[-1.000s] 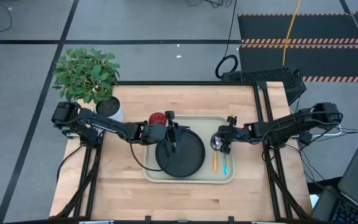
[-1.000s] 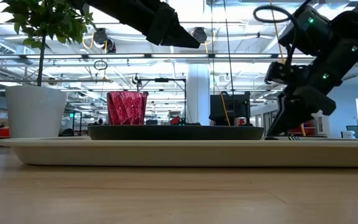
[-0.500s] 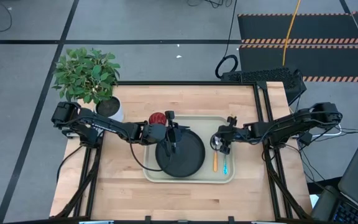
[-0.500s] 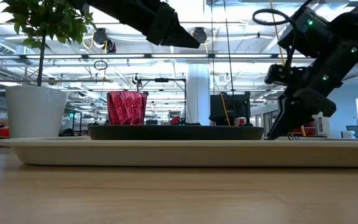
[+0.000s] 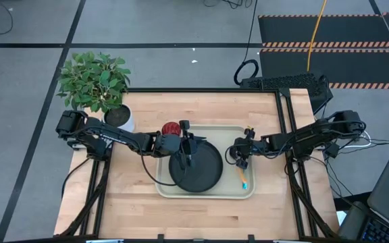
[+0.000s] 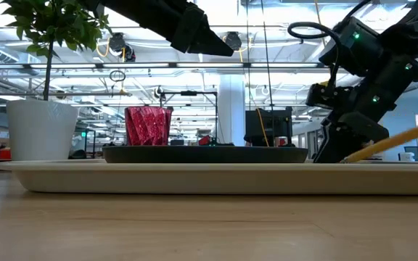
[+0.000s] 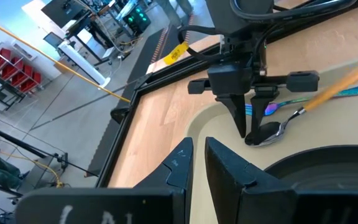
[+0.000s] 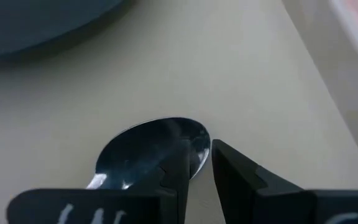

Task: Pick and place plate/cup/fork/spoon on tray
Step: Adjust the spoon position

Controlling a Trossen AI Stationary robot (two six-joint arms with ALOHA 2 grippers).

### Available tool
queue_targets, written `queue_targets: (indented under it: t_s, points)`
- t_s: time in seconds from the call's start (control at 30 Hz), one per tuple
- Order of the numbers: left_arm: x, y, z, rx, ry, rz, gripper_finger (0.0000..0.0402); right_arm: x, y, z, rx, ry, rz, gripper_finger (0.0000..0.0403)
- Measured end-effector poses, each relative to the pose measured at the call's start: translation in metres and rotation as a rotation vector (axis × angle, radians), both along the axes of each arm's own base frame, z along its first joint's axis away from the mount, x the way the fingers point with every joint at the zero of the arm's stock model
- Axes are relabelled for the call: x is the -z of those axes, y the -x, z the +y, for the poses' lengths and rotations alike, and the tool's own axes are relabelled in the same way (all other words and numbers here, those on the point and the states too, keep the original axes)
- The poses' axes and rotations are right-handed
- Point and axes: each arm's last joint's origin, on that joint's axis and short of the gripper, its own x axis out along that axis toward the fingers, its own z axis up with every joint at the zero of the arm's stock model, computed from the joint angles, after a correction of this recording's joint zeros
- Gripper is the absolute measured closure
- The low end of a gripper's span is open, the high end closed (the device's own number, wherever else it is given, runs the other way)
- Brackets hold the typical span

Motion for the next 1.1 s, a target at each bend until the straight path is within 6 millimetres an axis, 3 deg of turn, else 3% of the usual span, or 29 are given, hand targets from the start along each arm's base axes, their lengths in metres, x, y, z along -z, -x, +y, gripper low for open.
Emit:
queue_targets:
  t_s: [0.73, 1.1]
  points:
    - [0.000, 0.000, 0.000, 0.000, 0.000, 0.000, 0.0355, -0.008, -0.009, 0.001, 0.071, -0.063, -0.110, 0.0339]
    - [0.000, 0.000, 0.000, 0.000, 0.000, 0.000, 0.0355, -0.025, -0.020, 0.008, 0.042, -0.114, -0.035, 0.0339]
